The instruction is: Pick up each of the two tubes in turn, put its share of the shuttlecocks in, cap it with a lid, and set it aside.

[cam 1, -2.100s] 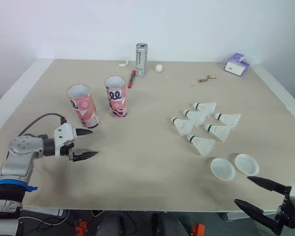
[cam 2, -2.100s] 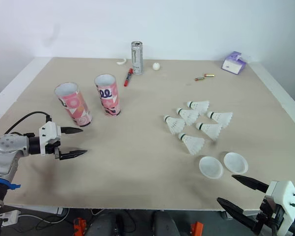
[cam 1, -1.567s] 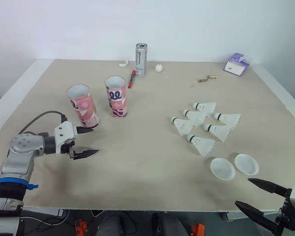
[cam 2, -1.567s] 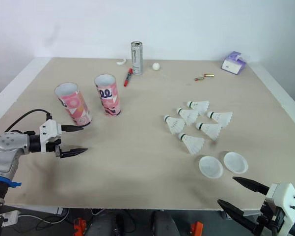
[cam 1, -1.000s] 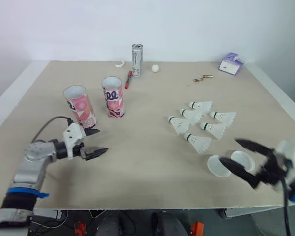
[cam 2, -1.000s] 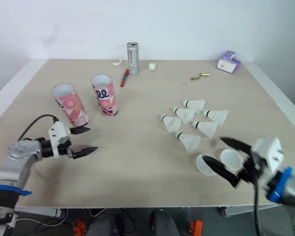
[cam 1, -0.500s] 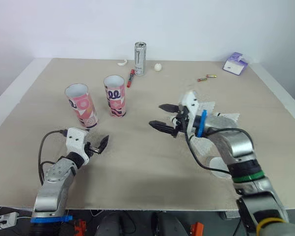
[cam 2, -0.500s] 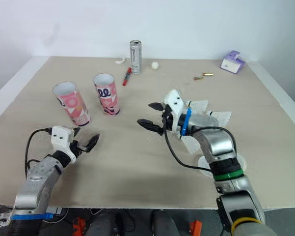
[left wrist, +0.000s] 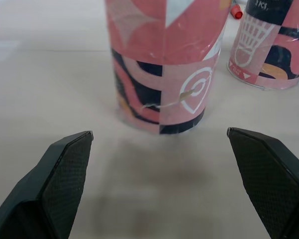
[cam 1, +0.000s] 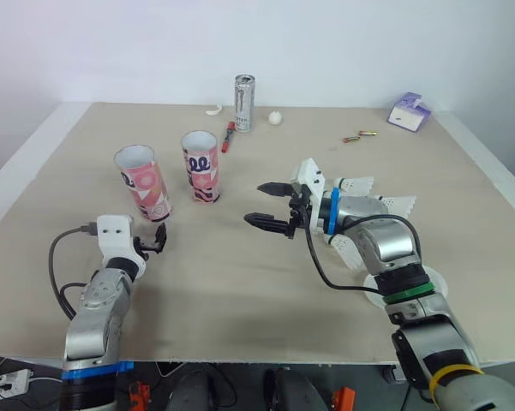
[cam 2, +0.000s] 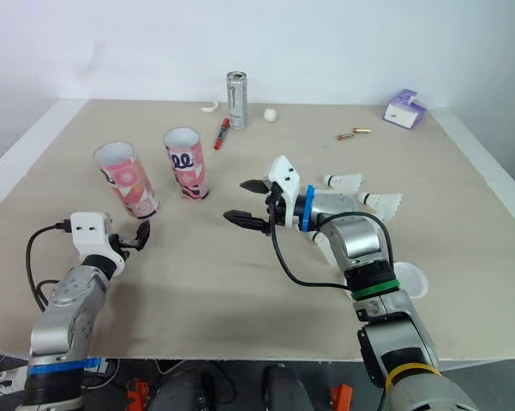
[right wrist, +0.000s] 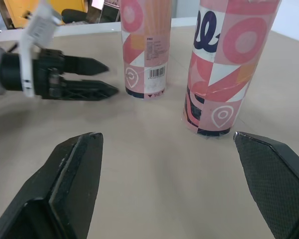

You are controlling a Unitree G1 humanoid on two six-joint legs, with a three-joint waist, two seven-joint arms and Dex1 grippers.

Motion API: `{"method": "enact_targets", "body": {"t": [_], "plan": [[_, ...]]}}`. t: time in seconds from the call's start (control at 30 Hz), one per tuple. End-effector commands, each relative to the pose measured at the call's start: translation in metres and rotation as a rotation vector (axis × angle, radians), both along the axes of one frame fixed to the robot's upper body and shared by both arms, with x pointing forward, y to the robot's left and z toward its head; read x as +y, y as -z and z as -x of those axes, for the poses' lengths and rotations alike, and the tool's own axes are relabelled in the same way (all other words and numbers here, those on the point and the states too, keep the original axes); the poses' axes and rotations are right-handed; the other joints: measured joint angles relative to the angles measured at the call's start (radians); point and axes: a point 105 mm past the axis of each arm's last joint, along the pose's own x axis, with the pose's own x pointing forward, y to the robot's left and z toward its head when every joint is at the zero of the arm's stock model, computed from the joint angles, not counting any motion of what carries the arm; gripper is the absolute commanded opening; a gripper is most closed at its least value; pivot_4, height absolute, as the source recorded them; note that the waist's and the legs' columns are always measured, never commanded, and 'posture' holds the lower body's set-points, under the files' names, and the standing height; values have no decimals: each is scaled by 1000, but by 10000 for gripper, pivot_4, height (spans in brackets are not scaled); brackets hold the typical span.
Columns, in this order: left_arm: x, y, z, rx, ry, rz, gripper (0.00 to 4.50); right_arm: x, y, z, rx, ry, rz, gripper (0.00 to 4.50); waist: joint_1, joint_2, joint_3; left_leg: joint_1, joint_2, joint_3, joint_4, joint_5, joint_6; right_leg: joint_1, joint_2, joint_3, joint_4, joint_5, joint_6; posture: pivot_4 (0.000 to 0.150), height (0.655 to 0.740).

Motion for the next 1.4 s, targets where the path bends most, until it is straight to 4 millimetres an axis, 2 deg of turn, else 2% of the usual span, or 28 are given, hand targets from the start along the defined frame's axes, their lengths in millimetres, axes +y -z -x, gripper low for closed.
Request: {"method": "enact_targets", "body": {"t": [0.03,0.23,0.47,0.73,1.1,1.17,1.2,1.4], "plan": [[8,-11,-9,-40,-10,-38,45000,-1,-19,-4,-62,8,-34,44857,0,0,0,0,0,0,0,0,0,0,0,0,0,0,0,1500,7400],[11,-15,-27,-55,3,-76,45000,0,-20,-6,-72,17,-35,44857,0,0,0,0,0,0,-1,0,0,-1,0,0,0,0,0,1500,7400],[5,-18,-45,-65,74,-111,45000,-1,-23,-7,-85,23,-34,44857,0,0,0,-1,0,0,-1,0,0,-1,-1,0,0,0,0,1500,7400],[10,-21,-66,-64,87,-109,45000,-1,-24,-7,-92,25,-34,44857,0,0,0,-1,0,0,-2,1,-1,-1,0,0,0,0,0,1500,7400],[2,-12,-79,-45,157,-106,45000,-3,-25,-5,-93,29,-35,44857,-1,0,0,-1,0,1,-3,1,-2,-2,-1,0,-1,0,0,1500,7400],[2,-11,-78,-52,155,-116,39754,-4,-25,-5,-92,31,-34,45000,-1,0,0,-1,0,1,-3,1,-2,-2,-1,0,-1,0,0,1500,7400],[4,-12,-77,-61,143,-116,35517,-4,-24,-5,-92,31,-34,45000,-1,0,0,-1,0,1,-3,1,-2,-2,-1,0,-1,0,0,1500,7400],[8,-16,-76,-82,132,-126,35517,-5,-24,-5,-89,33,-34,45000,-1,0,0,-1,0,1,-3,1,-2,-2,-1,0,-1,0,0,1500,7400]]}}
